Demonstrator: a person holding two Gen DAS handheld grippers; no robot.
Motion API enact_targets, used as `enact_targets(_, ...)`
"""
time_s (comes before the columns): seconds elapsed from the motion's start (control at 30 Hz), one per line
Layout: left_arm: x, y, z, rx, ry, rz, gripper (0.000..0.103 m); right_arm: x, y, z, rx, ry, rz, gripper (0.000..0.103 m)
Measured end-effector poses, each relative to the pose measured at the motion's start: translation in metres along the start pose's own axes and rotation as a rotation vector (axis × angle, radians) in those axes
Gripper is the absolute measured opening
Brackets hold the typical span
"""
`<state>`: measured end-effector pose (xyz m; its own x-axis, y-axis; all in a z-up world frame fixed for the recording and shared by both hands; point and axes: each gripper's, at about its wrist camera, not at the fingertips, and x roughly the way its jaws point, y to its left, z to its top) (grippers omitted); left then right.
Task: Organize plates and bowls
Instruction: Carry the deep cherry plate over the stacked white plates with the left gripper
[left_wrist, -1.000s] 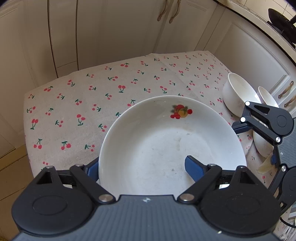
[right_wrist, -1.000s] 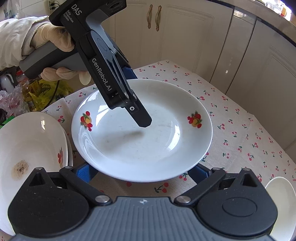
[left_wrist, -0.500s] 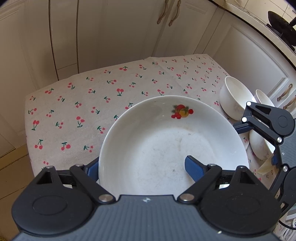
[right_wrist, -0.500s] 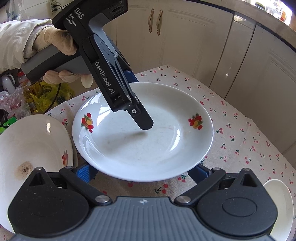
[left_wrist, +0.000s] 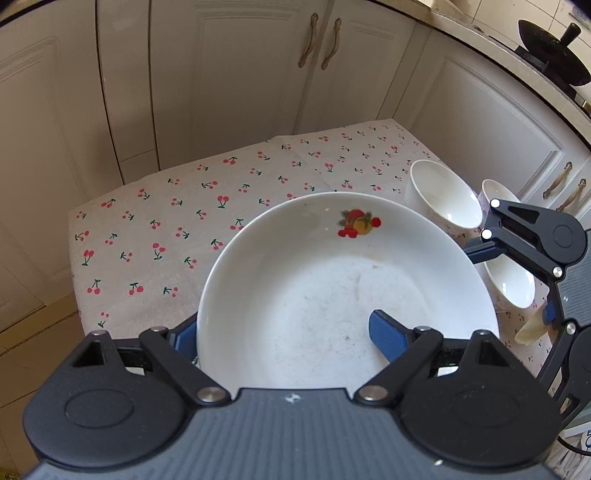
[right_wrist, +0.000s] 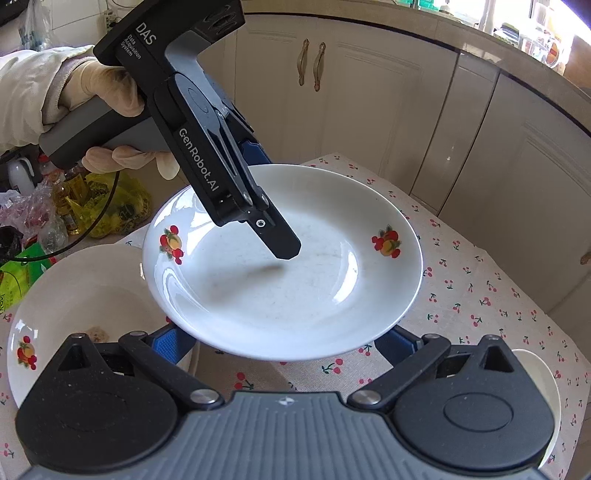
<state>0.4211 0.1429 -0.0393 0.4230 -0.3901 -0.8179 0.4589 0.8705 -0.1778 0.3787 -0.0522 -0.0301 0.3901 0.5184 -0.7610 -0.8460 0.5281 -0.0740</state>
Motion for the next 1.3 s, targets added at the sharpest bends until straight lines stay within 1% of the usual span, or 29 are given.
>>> enact_targets(0.37,-0.04,-0.028,-0.028,-0.007,-0.02,0.02,0.09,-0.034,0.033,-0.009,0.01,-0.026,0.007,0.103)
enact_targets(0.67,-0.061,-0.048,-0.052,-0.006,-0.026,0.027,0.09,-0.056,0.061,-0.023,0.014,-0.041,0.009,0.103)
enact_targets(0.97,-0.072,-0.064,-0.076,-0.01,-0.031,0.027,0.09,-0.068,0.08,-0.036,0.022,-0.047,0.009,0.103)
enact_targets(1.13,-0.074,-0.072,-0.09,-0.004,-0.025,0.036,0.09,-0.074,0.095,-0.046,0.024,-0.048,0.015,0.103)
enact_targets(1.3,-0.074,-0.076,-0.103,-0.013,-0.024,0.03,0.09,-0.075,0.103,-0.052,0.026,-0.045,0.02,0.103)
